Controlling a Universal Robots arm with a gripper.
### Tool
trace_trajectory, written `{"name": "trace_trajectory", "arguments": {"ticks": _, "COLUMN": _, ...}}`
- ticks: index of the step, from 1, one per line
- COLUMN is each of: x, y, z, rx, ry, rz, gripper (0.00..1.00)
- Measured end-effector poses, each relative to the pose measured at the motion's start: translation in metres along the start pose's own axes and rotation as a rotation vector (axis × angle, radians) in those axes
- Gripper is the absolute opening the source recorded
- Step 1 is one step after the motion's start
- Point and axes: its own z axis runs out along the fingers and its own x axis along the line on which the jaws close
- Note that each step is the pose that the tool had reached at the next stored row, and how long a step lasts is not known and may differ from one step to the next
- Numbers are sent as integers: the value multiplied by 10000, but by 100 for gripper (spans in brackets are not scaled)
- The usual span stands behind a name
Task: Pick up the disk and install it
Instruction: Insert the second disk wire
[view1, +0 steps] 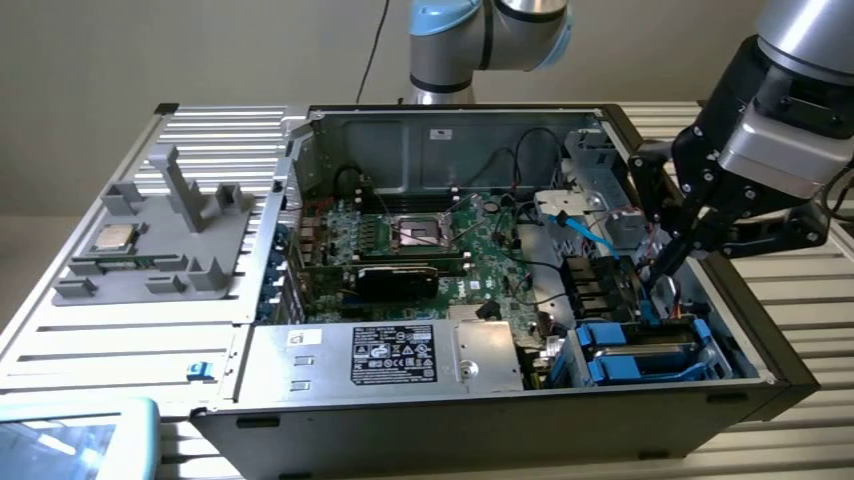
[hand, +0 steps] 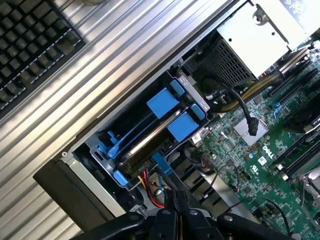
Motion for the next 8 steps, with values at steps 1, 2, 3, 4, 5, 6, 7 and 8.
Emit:
{"name": "trace_trajectory", "arguments": {"ticks": 1, "x": 0, "y": 0, "z": 0, "rx": -6, "ry": -4, "rz": -178, "gripper": 11}}
{"name": "trace_trajectory", "arguments": {"ticks": 2, "x": 0, "y": 0, "z": 0, "rx": -11, "ry": -8, "rz": -365, "gripper": 11}}
{"name": "trace_trajectory", "arguments": {"ticks": 3, "x": 0, "y": 0, "z": 0, "rx": -14, "ry": -9, "rz": -543, "gripper": 11}}
{"name": "trace_trajectory", "arguments": {"ticks": 4, "x": 0, "y": 0, "z": 0, "rx": -17, "ry": -10, "rz": -729, "gripper": 11}}
{"name": "trace_trajectory", "arguments": {"ticks": 5, "x": 0, "y": 0, "z": 0, "rx": -19, "ry": -11, "rz": -910, "gripper": 11}}
{"name": "trace_trajectory", "arguments": {"ticks": 6, "x": 0, "y": 0, "z": 0, "rx": -22, "ry": -12, "rz": -1089, "gripper": 11}}
{"name": "trace_trajectory", "arguments": {"ticks": 7, "x": 0, "y": 0, "z": 0, "rx": -26, "ry": -15, "rz": -1269, "gripper": 11}}
{"name": "trace_trajectory", "arguments": {"ticks": 8, "x": 0, "y": 0, "z": 0, "rx": -30, "ry": -18, "rz": -1448, "gripper": 11}}
